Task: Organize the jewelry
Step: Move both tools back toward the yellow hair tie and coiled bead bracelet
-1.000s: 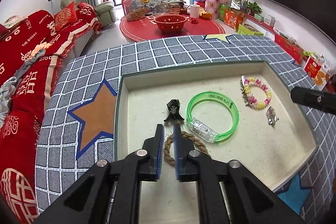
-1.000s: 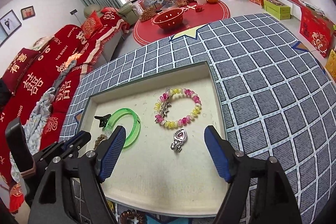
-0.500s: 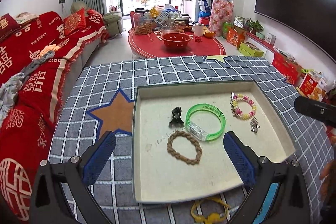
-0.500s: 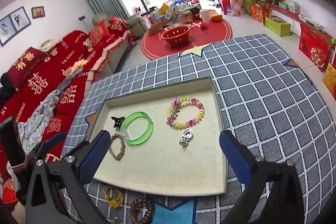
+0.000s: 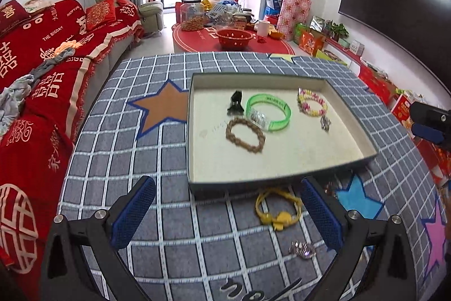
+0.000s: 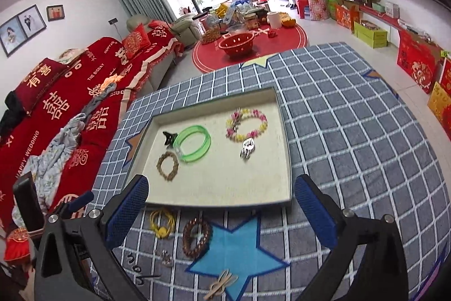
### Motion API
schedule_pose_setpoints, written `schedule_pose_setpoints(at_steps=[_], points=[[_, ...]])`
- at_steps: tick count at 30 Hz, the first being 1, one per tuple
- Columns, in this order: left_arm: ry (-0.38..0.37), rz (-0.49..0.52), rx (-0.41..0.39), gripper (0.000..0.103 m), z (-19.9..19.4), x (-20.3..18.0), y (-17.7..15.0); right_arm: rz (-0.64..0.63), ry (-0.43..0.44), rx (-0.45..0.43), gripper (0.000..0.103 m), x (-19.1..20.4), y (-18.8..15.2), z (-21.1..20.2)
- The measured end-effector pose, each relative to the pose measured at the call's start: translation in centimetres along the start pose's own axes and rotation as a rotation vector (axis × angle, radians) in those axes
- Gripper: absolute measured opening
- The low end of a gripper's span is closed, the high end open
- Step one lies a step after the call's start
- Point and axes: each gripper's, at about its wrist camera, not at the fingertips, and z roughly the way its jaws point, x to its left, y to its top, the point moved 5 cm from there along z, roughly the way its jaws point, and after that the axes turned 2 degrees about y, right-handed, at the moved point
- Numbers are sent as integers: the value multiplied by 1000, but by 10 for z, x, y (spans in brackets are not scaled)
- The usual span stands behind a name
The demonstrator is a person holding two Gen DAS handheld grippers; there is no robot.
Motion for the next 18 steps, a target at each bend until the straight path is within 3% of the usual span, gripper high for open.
schedule_pose_setpoints(at_steps=[18], points=[[26, -122, 141, 103, 31, 0, -33, 9, -77, 168, 103, -7, -81, 22]])
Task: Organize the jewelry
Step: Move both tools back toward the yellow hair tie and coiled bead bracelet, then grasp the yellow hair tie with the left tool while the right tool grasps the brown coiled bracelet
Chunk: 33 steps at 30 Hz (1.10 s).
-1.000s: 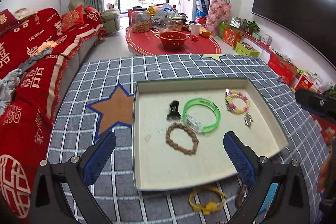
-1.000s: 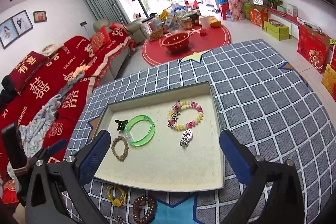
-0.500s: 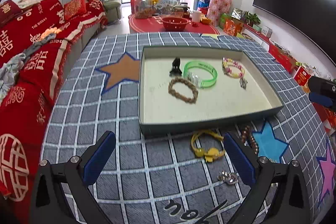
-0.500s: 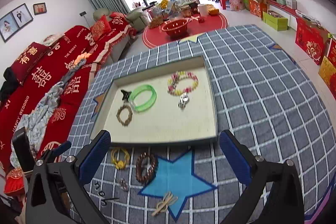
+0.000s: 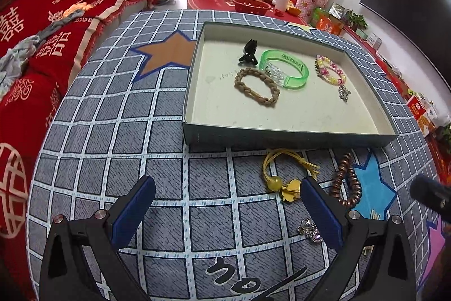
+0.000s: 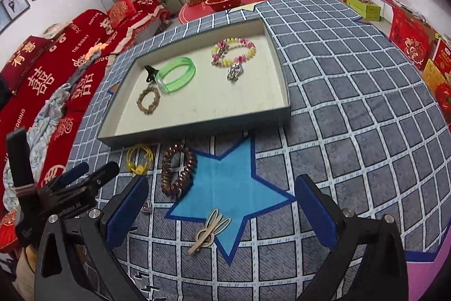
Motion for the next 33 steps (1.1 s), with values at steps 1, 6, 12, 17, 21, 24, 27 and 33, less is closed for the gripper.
schedule_pose_setpoints(at_steps=[1, 6, 12, 17, 21, 24, 27, 33], points=[[5, -7, 2, 103, 2, 1, 0, -5, -8, 5, 103, 1, -2, 2], [30, -19, 5, 103, 8, 4, 2, -34, -52, 19, 103, 6, -5, 13], [47, -23, 13, 103, 14, 4, 2, -60, -84, 39, 92, 11, -8, 29], [63, -16, 17, 103, 19, 2, 1, -81, -81, 58, 77, 18, -10, 41], [70, -15, 19, 103, 22, 1, 1, -116, -90, 57, 74, 23, -12, 47], [76, -8, 18, 103, 24, 0, 2, -151, -94, 59, 72, 31, -12, 50], [82, 2, 20, 103, 26, -2, 1, -207, -135, 61, 68, 38, -14, 53], [101, 32, 10, 100, 25, -7, 0, -293, -187, 64, 51, 43, -17, 54]])
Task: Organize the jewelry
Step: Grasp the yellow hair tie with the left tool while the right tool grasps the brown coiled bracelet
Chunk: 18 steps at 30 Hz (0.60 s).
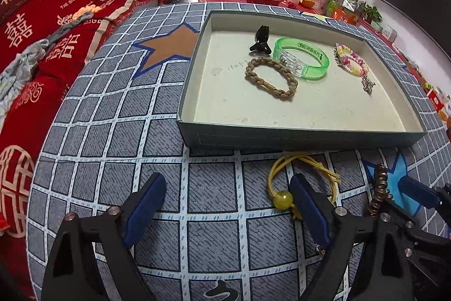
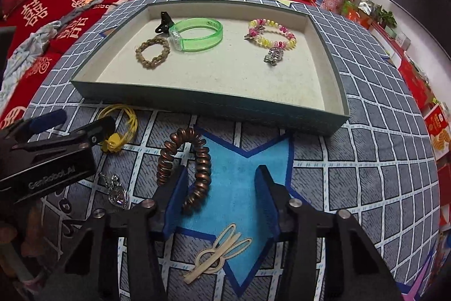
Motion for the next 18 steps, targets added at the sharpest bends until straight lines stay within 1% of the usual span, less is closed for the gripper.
schedule_pose_setpoints(at_steps=[1, 2, 4, 5, 7, 9, 11, 12, 13, 14, 15, 17, 18], points=[[-1, 4, -2, 97, -1, -1, 0, -6, 2, 1, 49, 1, 0, -1], [2, 10, -7, 91, -1, -2, 0, -12, 5, 1, 48, 1, 0, -1], [-4, 29, -13, 84, -3, -5, 0, -19, 9, 0, 45, 2, -1, -2], [-7, 34, -13, 81, -3, -7, 0, -23, 13, -1, 42, 3, -1, -3], [-15, 48, -14, 77, -5, -10, 0, -28, 18, -1, 37, 3, -1, -3], [-20, 52, -10, 76, -5, -12, 0, -30, 22, -2, 33, 5, -2, -3], [-24, 52, -7, 75, -6, -12, -1, -29, 26, -4, 23, 5, -2, -4], [-27, 53, -5, 73, -7, -12, -1, -26, 24, -5, 20, 4, -2, -5], [-30, 55, -6, 66, -8, -13, -1, -22, 20, -6, 13, 3, -3, -5], [-34, 58, -4, 61, -8, -14, -1, -14, 22, -7, 13, 2, -2, -5], [-45, 61, 0, 59, -9, -15, 0, -6, 26, -8, 13, 1, -3, -5], [-62, 71, 2, 41, -11, -17, 0, 8, 32, -8, 13, -1, -2, -6], [-74, 79, 4, 36, -11, -19, -1, 14, 36, -8, 13, -2, -2, -6]])
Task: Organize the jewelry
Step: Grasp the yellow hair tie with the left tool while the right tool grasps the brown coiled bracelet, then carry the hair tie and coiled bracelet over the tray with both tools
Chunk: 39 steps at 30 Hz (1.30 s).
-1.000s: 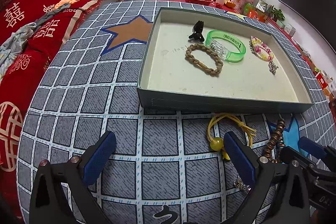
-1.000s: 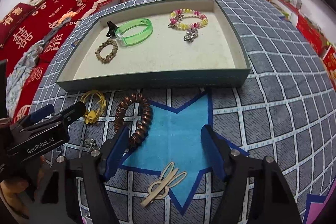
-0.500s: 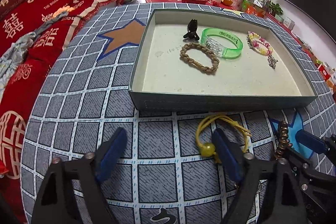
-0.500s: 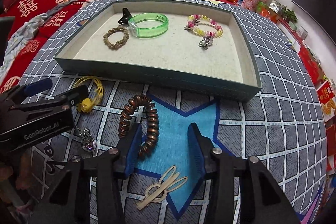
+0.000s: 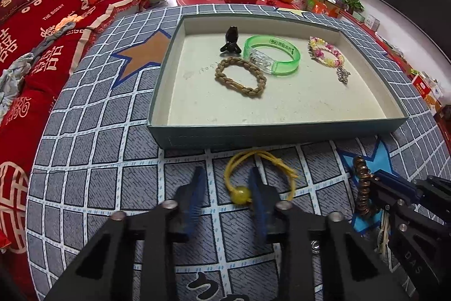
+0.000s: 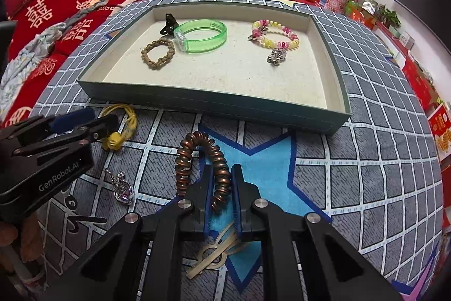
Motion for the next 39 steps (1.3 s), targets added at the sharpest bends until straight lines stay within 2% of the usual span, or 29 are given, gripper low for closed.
schedule_pose_setpoints(at_steps=[1, 5, 14, 27, 39], points=[[-13, 5, 0, 25, -1, -1, 0, 8, 7, 0, 13, -1, 0, 0], [-83, 3, -11, 25, -6, -6, -2, 51, 40, -2, 13, -7, 1, -4], [-135, 25, -69, 25, -37, -10, 2, 126, 93, -25, 13, -23, 2, -20], [-159, 26, -133, 25, -66, -1, 21, 172, 127, -89, 13, -38, 19, -53], [-148, 16, -179, 25, -68, 13, 58, 186, 116, -131, 13, -57, 69, -59]])
